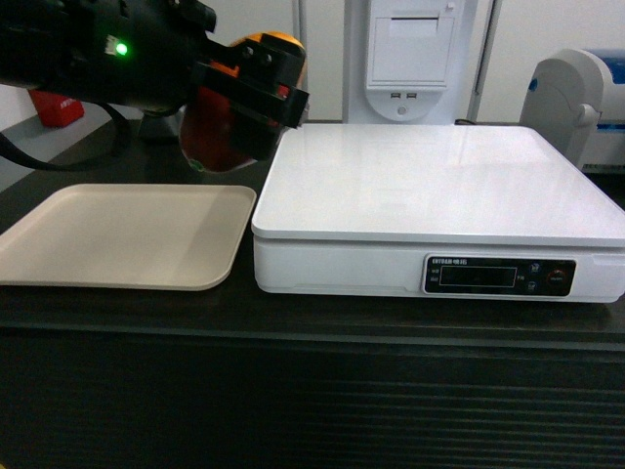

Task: Place dark red mango on scale at checkout

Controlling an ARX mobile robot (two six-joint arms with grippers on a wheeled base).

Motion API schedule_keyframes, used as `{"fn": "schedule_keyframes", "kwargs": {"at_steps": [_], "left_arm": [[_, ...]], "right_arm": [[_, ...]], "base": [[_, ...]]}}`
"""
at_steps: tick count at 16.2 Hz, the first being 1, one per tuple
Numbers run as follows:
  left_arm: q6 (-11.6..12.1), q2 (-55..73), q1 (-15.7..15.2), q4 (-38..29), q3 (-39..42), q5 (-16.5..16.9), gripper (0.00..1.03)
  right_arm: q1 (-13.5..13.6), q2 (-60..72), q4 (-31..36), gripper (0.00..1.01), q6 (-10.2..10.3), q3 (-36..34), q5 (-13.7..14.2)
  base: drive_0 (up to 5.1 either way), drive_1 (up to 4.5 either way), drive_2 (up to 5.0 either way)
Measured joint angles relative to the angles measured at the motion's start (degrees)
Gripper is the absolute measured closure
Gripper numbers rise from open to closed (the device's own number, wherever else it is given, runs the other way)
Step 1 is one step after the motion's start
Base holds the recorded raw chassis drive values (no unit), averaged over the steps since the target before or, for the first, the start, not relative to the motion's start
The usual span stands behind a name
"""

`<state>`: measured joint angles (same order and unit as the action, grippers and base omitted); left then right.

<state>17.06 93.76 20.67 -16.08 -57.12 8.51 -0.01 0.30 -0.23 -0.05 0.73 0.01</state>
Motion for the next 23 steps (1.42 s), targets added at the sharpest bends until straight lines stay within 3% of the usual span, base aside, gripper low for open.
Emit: {"fn": "schedule_keyframes", "kwargs": {"at_steps": [9, 12, 18, 23], "left_arm": [[0.00, 2.78, 5.35, 0.61, -5.40, -0.39, 0.30], [0.00, 7.82, 8.96, 2.62, -11.76, -0.46, 0.30], [-0.11, 21.42, 12.39, 8.07, -27.39, -1.22, 0.30], [-0.72, 34.01, 11.80, 15.72, -42.51, -2.89, 0.30]], "right_arm": [[0.00, 0.00, 0.00, 0.03, 0.00, 0.00, 0.00], [0.00, 0.00, 0.00, 0.03, 0.00, 0.00, 0.00], [0.00, 0.00, 0.00, 0.03, 0.00, 0.00, 0.00], [0.00, 0.00, 0.00, 0.03, 0.00, 0.00, 0.00]], "base": [[0.0, 0.00, 0.0], [0.0, 0.00, 0.0], [0.0, 0.00, 0.0], [0.0, 0.00, 0.0]]}}
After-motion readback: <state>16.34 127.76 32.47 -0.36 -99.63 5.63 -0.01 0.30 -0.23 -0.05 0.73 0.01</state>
